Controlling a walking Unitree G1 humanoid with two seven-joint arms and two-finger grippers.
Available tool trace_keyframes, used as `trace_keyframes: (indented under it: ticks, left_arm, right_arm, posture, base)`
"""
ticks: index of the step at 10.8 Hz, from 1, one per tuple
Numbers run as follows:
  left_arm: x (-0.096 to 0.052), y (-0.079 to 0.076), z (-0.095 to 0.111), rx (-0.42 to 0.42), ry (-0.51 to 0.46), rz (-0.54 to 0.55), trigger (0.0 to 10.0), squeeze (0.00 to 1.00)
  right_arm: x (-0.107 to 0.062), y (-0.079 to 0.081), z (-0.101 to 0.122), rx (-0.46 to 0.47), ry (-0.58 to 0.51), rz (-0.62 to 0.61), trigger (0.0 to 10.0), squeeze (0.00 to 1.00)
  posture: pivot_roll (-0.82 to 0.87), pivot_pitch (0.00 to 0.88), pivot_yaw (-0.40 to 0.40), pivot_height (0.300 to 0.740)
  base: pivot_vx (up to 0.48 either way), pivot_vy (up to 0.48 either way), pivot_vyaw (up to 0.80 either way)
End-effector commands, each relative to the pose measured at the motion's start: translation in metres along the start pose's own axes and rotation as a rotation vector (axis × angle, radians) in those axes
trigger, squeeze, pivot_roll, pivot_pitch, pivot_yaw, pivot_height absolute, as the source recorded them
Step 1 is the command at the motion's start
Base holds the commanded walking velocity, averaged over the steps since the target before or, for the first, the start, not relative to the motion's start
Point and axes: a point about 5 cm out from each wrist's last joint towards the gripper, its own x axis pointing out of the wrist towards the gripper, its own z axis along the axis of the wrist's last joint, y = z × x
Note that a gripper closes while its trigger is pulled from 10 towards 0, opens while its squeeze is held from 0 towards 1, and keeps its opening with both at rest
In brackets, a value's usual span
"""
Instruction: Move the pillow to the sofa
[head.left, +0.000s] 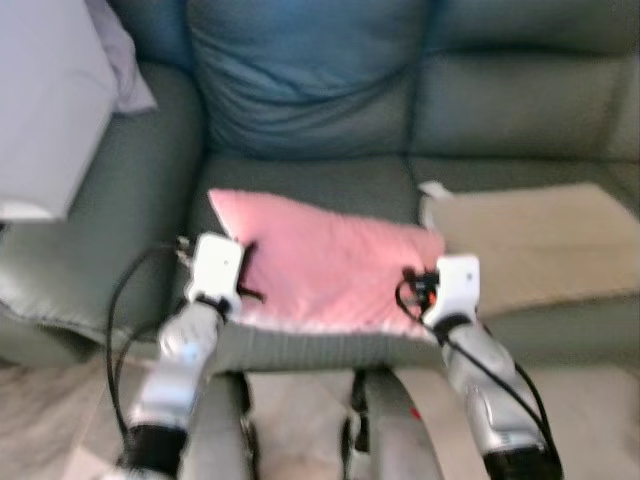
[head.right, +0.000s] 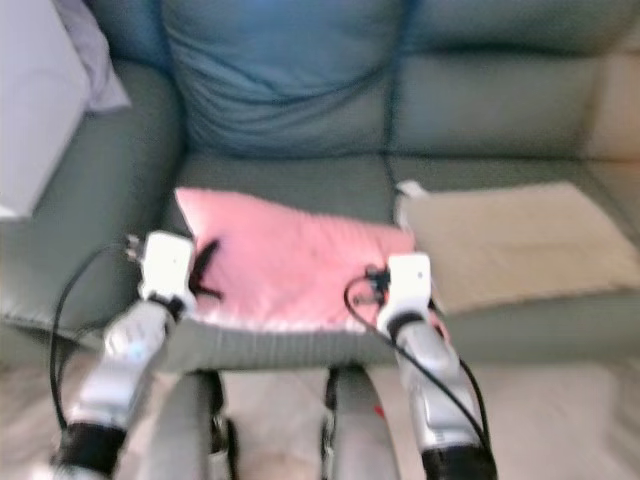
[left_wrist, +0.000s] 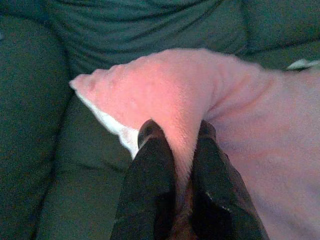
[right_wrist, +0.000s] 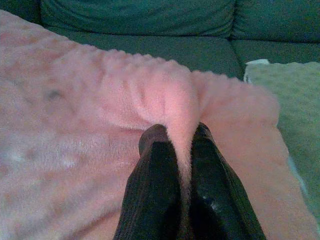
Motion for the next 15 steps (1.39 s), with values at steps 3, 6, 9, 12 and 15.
trace_keyframes:
  ticks: [3, 6, 9, 12, 15]
  left_arm:
    - [0.024, 0.019, -0.001, -0.010, 0.075, 0.135, 10.0, 0.00]
    - [0.043, 0.037, 0.003, 0.036, 0.112, 0.268, 10.0, 0.00]
    - [0.042, 0.065, 0.004, 0.059, 0.133, 0.387, 10.0, 0.00]
    - [0.039, 0.063, -0.004, 0.044, 0.152, 0.400, 10.0, 0.00]
    - [0.040, 0.048, -0.005, 0.020, 0.142, 0.347, 10.0, 0.23]
  right_arm:
    - [0.021, -0.019, 0.012, -0.113, 0.039, 0.038, 10.0, 0.00]
    - [0.050, -0.041, 0.042, -0.156, 0.010, 0.012, 10.0, 0.00]
    - [0.069, -0.039, 0.069, -0.255, -0.065, 0.053, 10.0, 0.00]
    - [0.073, -0.045, 0.069, -0.304, -0.068, 0.000, 10.0, 0.00]
    - [0.072, -0.048, 0.060, -0.304, -0.064, -0.022, 10.0, 0.00]
  posture:
    - [-0.07, 0.319, -0.042, 0.625]
    - [-0.06, 0.363, -0.026, 0.625]
    - [-0.04, 0.379, -0.016, 0.625]
    - [-0.04, 0.386, -0.019, 0.625]
    - [-0.04, 0.386, -0.021, 0.625]
  base:
    - [0.000, 0.000, 0.00]
    - [0.000, 0.000, 0.00]
    - [0.000, 0.000, 0.00]
    - [0.000, 0.000, 0.00]
    - [0.000, 0.000, 0.00]
